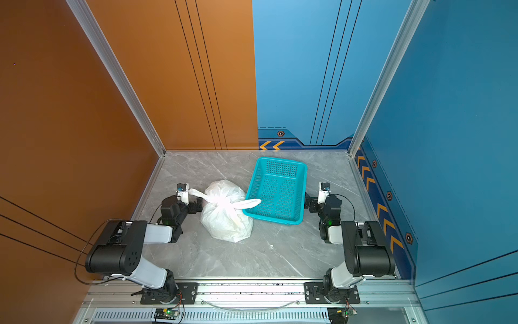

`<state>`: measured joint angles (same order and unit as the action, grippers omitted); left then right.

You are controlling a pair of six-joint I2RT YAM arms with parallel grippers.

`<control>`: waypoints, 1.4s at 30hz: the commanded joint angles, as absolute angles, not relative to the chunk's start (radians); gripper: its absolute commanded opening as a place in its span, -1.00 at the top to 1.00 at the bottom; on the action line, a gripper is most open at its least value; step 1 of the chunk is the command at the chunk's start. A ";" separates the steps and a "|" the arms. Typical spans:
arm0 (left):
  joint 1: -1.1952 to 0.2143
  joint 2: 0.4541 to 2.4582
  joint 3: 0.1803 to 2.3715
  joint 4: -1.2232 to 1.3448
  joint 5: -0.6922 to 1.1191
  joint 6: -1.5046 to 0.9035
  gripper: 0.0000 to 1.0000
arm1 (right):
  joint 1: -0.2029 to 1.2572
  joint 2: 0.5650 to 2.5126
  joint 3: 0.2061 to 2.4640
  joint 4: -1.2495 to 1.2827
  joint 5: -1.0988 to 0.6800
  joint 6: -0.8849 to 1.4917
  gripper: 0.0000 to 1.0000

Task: Untie the knot of the plastic bag and take out the fruit
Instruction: Move the basket to the top-right of the table.

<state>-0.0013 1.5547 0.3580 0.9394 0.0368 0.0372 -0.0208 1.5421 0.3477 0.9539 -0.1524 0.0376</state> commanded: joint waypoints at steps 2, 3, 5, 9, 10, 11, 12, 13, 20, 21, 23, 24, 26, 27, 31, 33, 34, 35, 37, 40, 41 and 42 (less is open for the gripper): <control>-0.009 1.563 0.370 0.945 0.008 0.040 -0.96 | -0.016 1.551 0.349 0.965 -0.130 0.031 -0.99; -0.009 1.564 0.369 0.946 0.008 0.040 -0.96 | -0.016 1.551 0.350 0.964 -0.130 0.031 -0.99; -0.009 1.564 0.368 0.945 0.008 0.040 -0.96 | -0.015 1.551 0.350 0.965 -0.130 0.030 -0.99; -0.008 1.564 0.370 0.942 0.008 0.038 -0.96 | -0.017 1.551 0.350 0.965 -0.130 0.031 -0.99; -0.008 1.565 0.370 0.942 0.008 0.038 -0.96 | -0.016 1.551 0.350 0.965 -0.130 0.030 -0.99; -0.009 1.565 0.371 0.942 0.006 0.038 -0.96 | -0.017 1.551 0.350 0.964 -0.130 0.031 -0.99; -0.008 1.564 0.371 0.942 0.006 0.038 -0.96 | -0.017 1.551 0.351 0.963 -0.130 0.033 -0.99; -0.009 1.565 0.370 0.942 0.004 0.038 -0.96 | -0.020 1.552 0.352 0.961 -0.132 0.036 -1.00; -0.009 1.565 0.370 0.942 0.004 0.038 -0.96 | -0.023 1.552 0.353 0.960 -0.135 0.038 -0.99; -0.009 1.565 0.371 0.942 0.003 0.038 -0.96 | -0.023 1.552 0.353 0.959 -0.135 0.039 -0.99; -0.009 1.564 0.371 0.942 0.003 0.038 -0.96 | -0.022 1.552 0.352 0.960 -0.133 0.038 -0.99; -0.010 1.564 0.371 0.942 0.003 0.038 -0.96 | -0.022 1.552 0.353 0.960 -0.130 0.038 -0.99; -0.009 1.565 0.370 0.942 0.003 0.037 -0.96 | -0.021 1.552 0.353 0.960 -0.127 0.037 -0.99; -0.009 1.565 0.372 0.943 0.003 0.037 -0.96 | -0.018 1.552 0.353 0.958 -0.124 0.037 -0.99; -0.009 1.564 0.371 0.942 0.004 0.038 -0.96 | -0.014 1.551 0.353 0.956 -0.112 0.033 -0.99; -0.009 1.565 0.371 0.942 0.003 0.038 -0.96 | -0.014 1.551 0.355 0.956 -0.111 0.034 -0.99; -0.009 1.564 0.370 0.942 0.003 0.038 -0.96 | -0.013 1.551 0.356 0.952 -0.098 0.037 -0.99; -0.009 1.565 0.371 0.942 0.004 0.038 -0.96 | -0.011 1.551 0.361 0.942 -0.072 0.047 -0.99; -0.011 1.561 0.369 0.942 -0.007 0.037 -0.96 | -0.007 1.543 0.377 0.906 -0.016 0.059 -0.99; -0.019 1.499 0.340 0.950 -0.087 0.020 -0.96 | 0.011 1.434 0.460 0.661 0.024 0.052 -0.99; -0.023 1.456 0.331 0.929 -0.136 0.008 -0.96 | 0.019 1.387 0.516 0.518 0.050 0.055 -0.99; -0.023 1.410 0.336 0.872 -0.171 -0.002 -0.96 | 0.031 1.349 0.566 0.386 0.072 0.051 -0.99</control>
